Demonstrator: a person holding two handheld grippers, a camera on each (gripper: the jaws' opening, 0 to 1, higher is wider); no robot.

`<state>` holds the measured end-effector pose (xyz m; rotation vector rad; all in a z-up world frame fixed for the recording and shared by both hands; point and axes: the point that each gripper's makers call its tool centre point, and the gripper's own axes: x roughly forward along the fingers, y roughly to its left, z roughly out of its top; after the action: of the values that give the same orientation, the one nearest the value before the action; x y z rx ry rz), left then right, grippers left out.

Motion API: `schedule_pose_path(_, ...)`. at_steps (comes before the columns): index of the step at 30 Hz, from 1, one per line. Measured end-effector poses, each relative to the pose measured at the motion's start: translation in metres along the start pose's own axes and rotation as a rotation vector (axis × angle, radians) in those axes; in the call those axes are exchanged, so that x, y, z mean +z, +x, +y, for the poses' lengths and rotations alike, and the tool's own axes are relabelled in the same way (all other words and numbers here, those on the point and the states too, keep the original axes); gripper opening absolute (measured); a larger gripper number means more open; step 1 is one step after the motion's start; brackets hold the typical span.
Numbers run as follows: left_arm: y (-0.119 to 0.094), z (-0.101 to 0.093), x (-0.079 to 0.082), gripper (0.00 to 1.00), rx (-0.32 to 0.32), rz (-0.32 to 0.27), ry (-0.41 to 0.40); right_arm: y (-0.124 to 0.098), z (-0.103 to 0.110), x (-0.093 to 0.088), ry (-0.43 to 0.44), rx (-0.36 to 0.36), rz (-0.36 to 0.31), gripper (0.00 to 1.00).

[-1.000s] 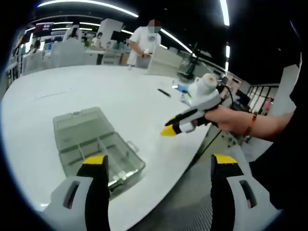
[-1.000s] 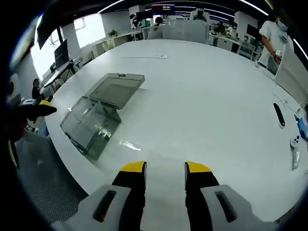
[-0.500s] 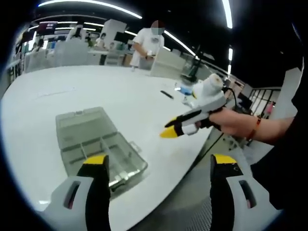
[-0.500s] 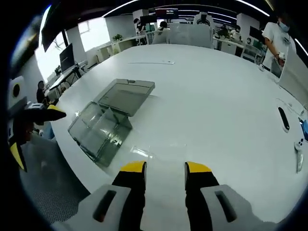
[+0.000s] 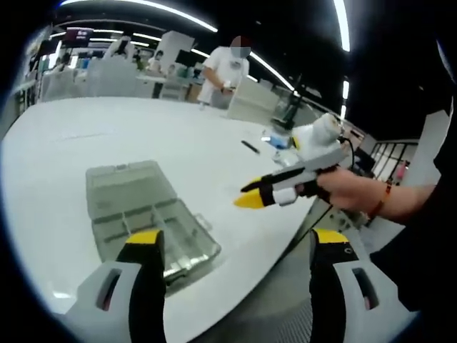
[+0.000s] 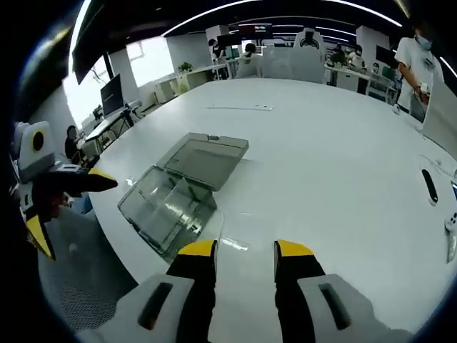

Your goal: Insert the divider into the dual guide fixture by aligning both edges with the guide slots and pushing it downward to the bottom, including one-sided entry, uneven engagement, binding, and posture correction.

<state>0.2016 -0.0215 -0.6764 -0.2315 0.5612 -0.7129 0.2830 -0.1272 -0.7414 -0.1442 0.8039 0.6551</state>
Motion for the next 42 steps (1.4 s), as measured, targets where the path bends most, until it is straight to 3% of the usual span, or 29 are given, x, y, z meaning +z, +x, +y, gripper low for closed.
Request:
schedule_pose_path(7, 0.0, 0.003, -0.003, 0.79, 0.008, -0.001, -0.015, 0.0, 0.007, 0.006, -0.01, 0.008, -0.029, 0.27)
schedule_pose_path(18, 0.002, 0.006, 0.005, 0.7, 0.004, -0.02, -0.065, -0.004, 0.033, 0.017, -0.061, 0.068, -0.082, 0.27)
schedule_pose_path(26, 0.001, 0.01, 0.008, 0.7, 0.014, -0.044, -0.073, -0.005, 0.043, 0.023, -0.083, 0.088, -0.101, 0.27)
schedule_pose_path(42, -0.001, 0.019, 0.014, 0.62, 0.012, -0.113, -0.197, -0.007, 0.06, 0.028, -0.097, 0.131, -0.129, 0.27)
